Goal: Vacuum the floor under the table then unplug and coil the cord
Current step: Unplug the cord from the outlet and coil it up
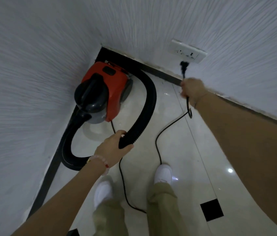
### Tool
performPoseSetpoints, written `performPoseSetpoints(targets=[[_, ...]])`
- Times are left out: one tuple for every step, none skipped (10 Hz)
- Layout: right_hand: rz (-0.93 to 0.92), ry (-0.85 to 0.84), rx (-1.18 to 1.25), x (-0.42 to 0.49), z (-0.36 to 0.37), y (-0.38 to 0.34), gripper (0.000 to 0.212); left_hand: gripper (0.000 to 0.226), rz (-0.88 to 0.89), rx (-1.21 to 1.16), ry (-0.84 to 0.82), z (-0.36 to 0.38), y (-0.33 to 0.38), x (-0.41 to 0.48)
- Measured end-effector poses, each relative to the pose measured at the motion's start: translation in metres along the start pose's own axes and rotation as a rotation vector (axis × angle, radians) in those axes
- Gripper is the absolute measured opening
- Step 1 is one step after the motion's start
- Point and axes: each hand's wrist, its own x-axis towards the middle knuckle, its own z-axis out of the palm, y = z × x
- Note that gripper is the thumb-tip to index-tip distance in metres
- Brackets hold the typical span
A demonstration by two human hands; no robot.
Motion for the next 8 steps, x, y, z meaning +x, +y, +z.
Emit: performPoseSetpoints(targets=[[0.011, 0.035, -0.033, -0.048, 0.013, 0.052, 0.034, 0.050, 0.029, 0.029, -0.008, 0.002, -0.005, -0.004], [0.045, 0.035, 0.011, -0.097, 0.016, 0.109, 0.033, 0.052, 0.109, 0.115, 0.015, 0.004, -0.011, -0.011], [0.036, 0.064, 0.074, -0.118, 0.011, 0.116, 0.031, 0.054, 0.201, 0.200, 0.049, 0.002, -0.017, -0.015], [-0.029, 0.079, 0.038, -0.161, 0.007, 0.127, 0.029, 0.048, 0.284, 0.182, 0.042, 0.000, -0.024, -0.025], [-0.067, 0.068, -0.088, -0.200, 0.008, 0.140, 0.026, 0.051, 0.471, 0.248, 0.106, 0.000, -0.029, -0.034], [-0.106, 0.011, -0.189, -0.226, 0.015, 0.154, 0.027, 0.054, 0.626, 0.340, 0.131, 0.003, -0.025, -0.041], [-0.090, -0.066, -0.190, -0.254, 0.025, 0.173, 0.027, 0.054, 0.938, 0.516, 0.190, 0.017, -0.021, -0.049], [-0.064, -0.150, -0.138, -0.267, 0.032, 0.186, 0.029, 0.058, 1.126, 0.676, 0.214, 0.038, -0.027, -0.055]])
